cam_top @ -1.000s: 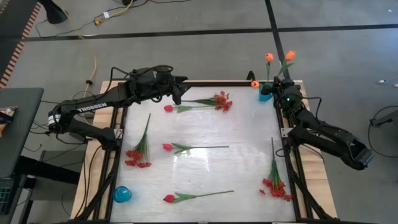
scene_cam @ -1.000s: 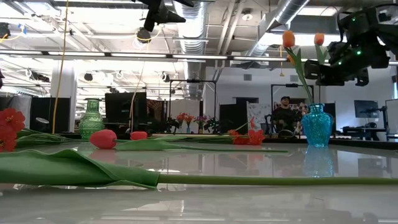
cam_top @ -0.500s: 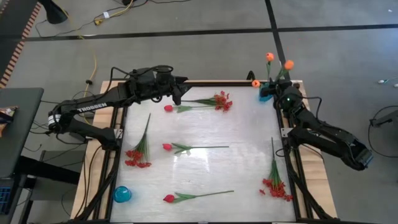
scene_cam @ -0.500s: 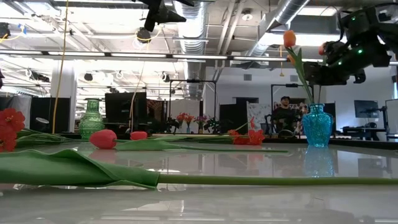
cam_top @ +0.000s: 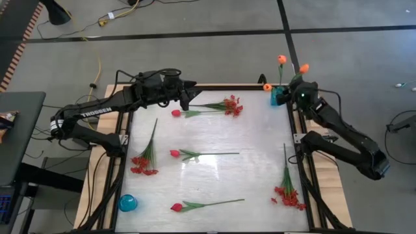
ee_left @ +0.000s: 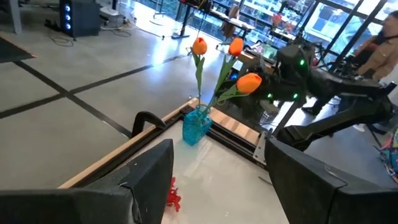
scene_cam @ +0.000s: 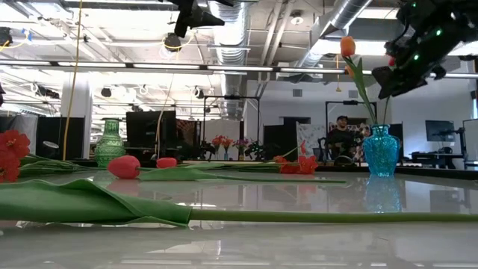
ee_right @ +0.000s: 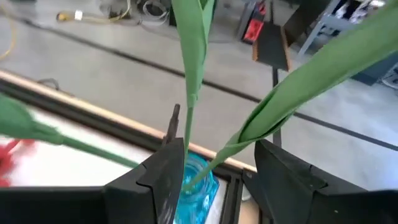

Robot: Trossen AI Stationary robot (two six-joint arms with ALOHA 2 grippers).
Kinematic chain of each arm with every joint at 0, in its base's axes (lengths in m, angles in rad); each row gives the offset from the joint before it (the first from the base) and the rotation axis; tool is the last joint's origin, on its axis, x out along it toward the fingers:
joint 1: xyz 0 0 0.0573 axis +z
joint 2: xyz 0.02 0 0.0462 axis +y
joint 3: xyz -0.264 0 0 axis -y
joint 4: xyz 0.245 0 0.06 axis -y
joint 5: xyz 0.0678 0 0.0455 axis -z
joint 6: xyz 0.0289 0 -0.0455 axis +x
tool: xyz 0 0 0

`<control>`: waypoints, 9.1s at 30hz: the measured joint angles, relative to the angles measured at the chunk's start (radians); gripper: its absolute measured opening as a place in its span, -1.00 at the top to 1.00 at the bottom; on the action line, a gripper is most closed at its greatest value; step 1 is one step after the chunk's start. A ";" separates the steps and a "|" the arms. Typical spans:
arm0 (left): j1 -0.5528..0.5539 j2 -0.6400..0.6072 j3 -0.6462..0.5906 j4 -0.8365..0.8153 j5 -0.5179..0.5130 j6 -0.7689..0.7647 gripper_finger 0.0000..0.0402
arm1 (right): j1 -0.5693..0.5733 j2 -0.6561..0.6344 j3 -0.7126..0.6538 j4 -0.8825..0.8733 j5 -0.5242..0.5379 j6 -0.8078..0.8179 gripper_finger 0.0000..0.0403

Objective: Sort flowers into vase by color
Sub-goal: Put the orange tulip into the top blue vase, then put the right red flowers into the green vase

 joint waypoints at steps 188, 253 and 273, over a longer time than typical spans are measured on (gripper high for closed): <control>-0.314 0.302 -0.001 0.442 0.071 0.240 -0.20 | 0.927 0.426 0.363 0.575 -0.419 0.140 0.79; -0.090 0.120 -0.001 0.275 0.135 0.284 0.98 | 0.867 0.399 0.362 0.546 -0.423 0.192 -0.29; 0.298 -0.096 -0.115 0.105 -0.059 0.357 0.98 | 0.870 0.399 0.362 0.474 -0.423 0.195 -0.29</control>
